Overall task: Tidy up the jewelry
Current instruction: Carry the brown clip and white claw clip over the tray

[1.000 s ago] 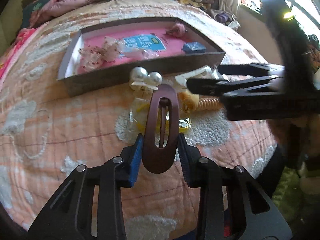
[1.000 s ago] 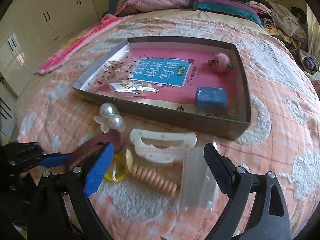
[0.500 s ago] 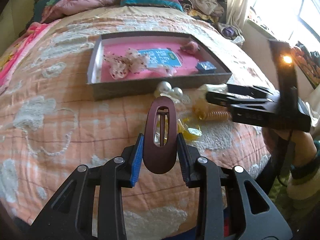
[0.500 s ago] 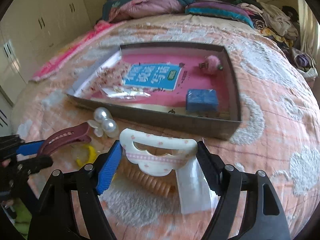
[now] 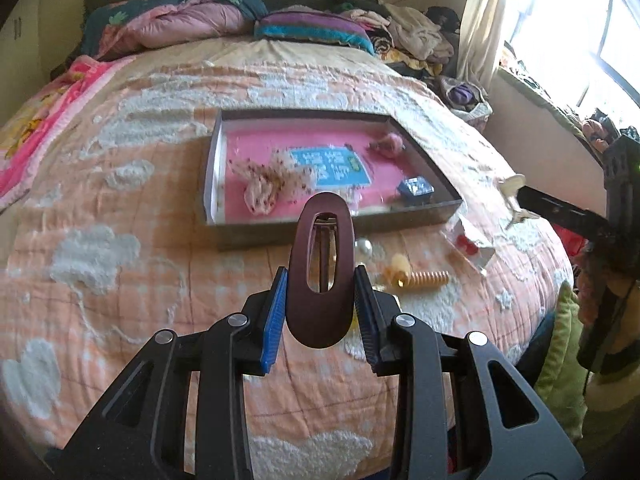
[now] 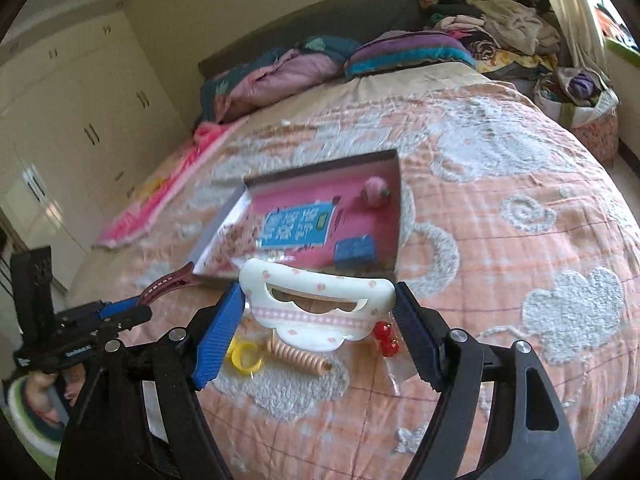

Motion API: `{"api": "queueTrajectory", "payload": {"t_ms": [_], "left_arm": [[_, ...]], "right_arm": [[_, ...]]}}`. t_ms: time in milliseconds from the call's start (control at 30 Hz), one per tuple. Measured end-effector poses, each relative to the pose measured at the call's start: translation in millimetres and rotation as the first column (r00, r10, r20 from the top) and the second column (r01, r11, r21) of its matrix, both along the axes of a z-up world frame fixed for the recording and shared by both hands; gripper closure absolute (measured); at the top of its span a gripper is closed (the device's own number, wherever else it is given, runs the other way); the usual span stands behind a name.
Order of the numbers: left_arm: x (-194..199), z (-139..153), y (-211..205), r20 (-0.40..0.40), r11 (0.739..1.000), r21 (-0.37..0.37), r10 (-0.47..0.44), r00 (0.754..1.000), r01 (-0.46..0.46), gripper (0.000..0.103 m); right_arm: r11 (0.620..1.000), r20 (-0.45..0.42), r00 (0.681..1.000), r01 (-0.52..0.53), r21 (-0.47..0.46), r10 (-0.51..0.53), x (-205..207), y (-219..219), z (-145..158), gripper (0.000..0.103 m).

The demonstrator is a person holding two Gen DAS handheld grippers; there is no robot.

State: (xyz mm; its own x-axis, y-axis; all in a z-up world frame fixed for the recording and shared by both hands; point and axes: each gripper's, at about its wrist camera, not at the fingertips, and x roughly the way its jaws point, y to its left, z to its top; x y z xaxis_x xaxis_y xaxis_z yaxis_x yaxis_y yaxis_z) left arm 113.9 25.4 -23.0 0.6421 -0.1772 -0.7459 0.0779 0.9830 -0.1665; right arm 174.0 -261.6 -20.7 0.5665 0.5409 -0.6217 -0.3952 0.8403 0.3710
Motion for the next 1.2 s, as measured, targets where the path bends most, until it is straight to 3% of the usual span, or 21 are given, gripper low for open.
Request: {"api": "queueTrajectory", "payload": {"t_ms": [267, 633, 1200], "left_arm": [[23.0, 24.7, -1.6, 0.052, 1.0, 0.012, -0.003, 0.999, 0.003, 0.079], [63.6, 46.0, -11.6, 0.104, 0.999, 0.028, -0.024, 0.994, 0.021, 0.078], [140.3, 33.3, -28.6, 0.07, 0.998, 0.04, -0.042, 0.997, 0.039, 0.078]], "right_arm": [[0.999, 0.052, 0.998, 0.042, 0.009, -0.042, 5.7, -18.8, 27.2, 0.029], [0.999, 0.102, 0.994, 0.033, -0.008, -0.032, 22.5, -6.2, 52.1, 0.029], [1.0, 0.136, 0.991, 0.015, -0.026, -0.011, 72.0, 42.1, 77.1, 0.029]]}}
